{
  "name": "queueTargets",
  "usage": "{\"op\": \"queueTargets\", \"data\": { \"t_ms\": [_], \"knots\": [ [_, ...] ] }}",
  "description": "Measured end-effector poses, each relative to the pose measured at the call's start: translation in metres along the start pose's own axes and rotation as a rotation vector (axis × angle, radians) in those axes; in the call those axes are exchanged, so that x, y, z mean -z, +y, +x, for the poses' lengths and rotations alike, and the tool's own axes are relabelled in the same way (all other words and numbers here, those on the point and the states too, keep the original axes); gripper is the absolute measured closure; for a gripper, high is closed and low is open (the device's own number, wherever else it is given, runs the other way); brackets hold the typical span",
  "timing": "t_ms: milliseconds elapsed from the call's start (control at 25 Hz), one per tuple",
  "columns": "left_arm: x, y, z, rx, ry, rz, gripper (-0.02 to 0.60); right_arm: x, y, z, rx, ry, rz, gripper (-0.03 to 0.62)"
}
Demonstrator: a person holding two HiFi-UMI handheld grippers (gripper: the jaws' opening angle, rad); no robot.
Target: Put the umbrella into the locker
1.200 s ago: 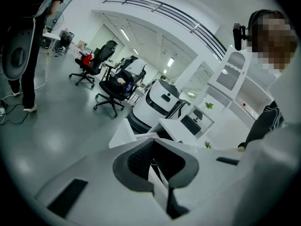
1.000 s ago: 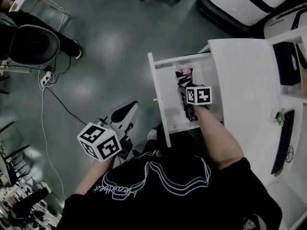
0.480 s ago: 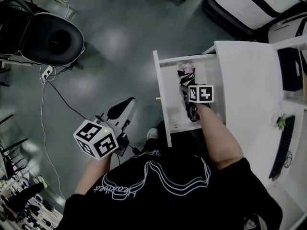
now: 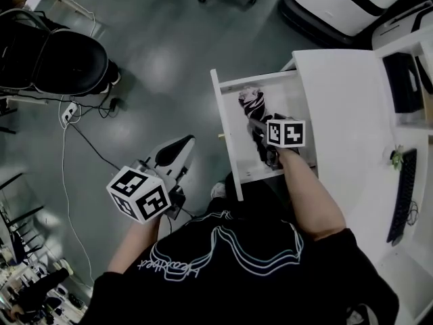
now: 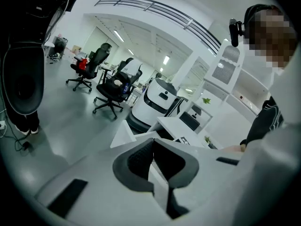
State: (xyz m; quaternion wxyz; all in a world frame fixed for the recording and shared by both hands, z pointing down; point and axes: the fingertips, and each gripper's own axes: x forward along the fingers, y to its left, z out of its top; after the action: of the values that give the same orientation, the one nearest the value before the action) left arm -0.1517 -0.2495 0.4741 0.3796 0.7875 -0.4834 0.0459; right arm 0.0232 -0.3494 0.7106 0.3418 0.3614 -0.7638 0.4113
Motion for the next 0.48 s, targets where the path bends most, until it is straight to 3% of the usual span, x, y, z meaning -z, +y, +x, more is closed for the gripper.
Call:
{"op": "queueTargets", "data": {
  "t_ms": [280, 480],
  "knots": [
    [-0.008, -0.039, -0.012, 0.089, -0.042, 0.05, 0.575, -0.034, 0.062, -0.092, -0.093, -0.221, -0.119, 0.22],
    [-0.017, -0.076, -0.027, 0.176, -0.083, 0.099, 0.575, -0.057, 0.117, -0.194, -0.193, -0.472, -0.22, 0.382]
  ]
}}
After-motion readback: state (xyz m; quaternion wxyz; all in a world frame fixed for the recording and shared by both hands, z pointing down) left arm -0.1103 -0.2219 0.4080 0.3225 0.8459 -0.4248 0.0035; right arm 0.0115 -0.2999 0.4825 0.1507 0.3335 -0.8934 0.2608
